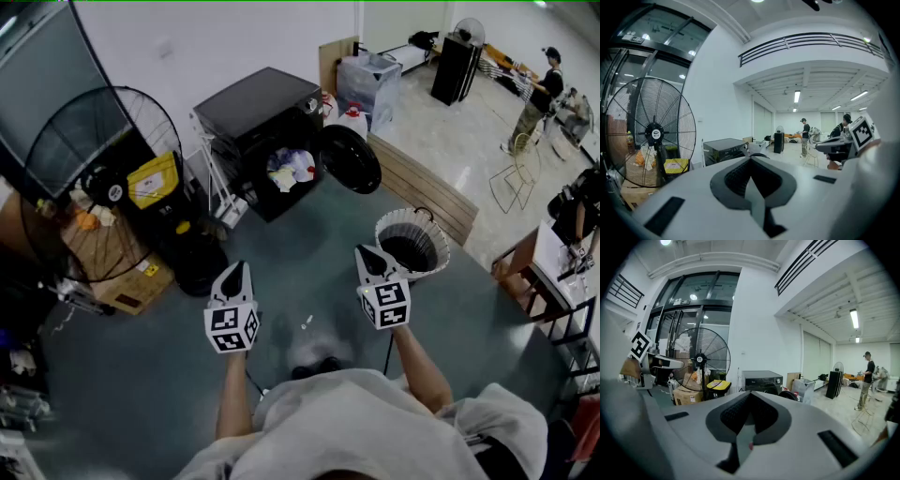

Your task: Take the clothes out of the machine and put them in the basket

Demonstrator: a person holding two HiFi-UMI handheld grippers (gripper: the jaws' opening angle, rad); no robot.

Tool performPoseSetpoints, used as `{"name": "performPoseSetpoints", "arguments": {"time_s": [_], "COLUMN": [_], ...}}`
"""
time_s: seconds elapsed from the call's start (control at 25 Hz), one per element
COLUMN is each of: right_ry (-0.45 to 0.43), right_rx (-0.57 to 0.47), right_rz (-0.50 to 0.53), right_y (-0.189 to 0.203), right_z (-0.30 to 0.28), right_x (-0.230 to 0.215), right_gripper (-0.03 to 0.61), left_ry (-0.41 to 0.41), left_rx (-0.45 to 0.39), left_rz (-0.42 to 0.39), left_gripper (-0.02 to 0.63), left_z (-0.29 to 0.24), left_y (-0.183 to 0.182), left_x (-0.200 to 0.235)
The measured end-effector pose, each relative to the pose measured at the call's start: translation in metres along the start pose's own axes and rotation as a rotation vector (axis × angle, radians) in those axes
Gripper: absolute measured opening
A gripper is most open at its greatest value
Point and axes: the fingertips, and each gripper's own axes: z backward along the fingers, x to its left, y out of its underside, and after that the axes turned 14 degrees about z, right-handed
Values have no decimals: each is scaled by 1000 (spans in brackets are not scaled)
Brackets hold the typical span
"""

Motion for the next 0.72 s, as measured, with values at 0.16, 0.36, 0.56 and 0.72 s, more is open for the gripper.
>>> {"name": "performPoseSetpoints", "arguments": {"time_s": [0.16, 0.36, 0.56, 0.72], "right_ry": [-5, -15, -34, -48], "right_rx": [-4, -5, -16, -12], "right_rz": [2, 3, 6, 20], "right_y": [3, 9, 12, 20], "right_z": [-3, -5, -8, -11], "right_x": [-6, -19, -28, -37], "right_gripper": [21, 21, 23, 23], "left_ry": [-3, -13, -24, -28], "left_rx": [-5, -11, -14, -6], "left_rz": [-6, -12, -7, -4], "left_gripper": [18, 18, 18, 18], "left_z": [-6, -14, -23, -32], "left_y": [-1, -3, 0, 7], "left_x": [-5, -16, -24, -33]}}
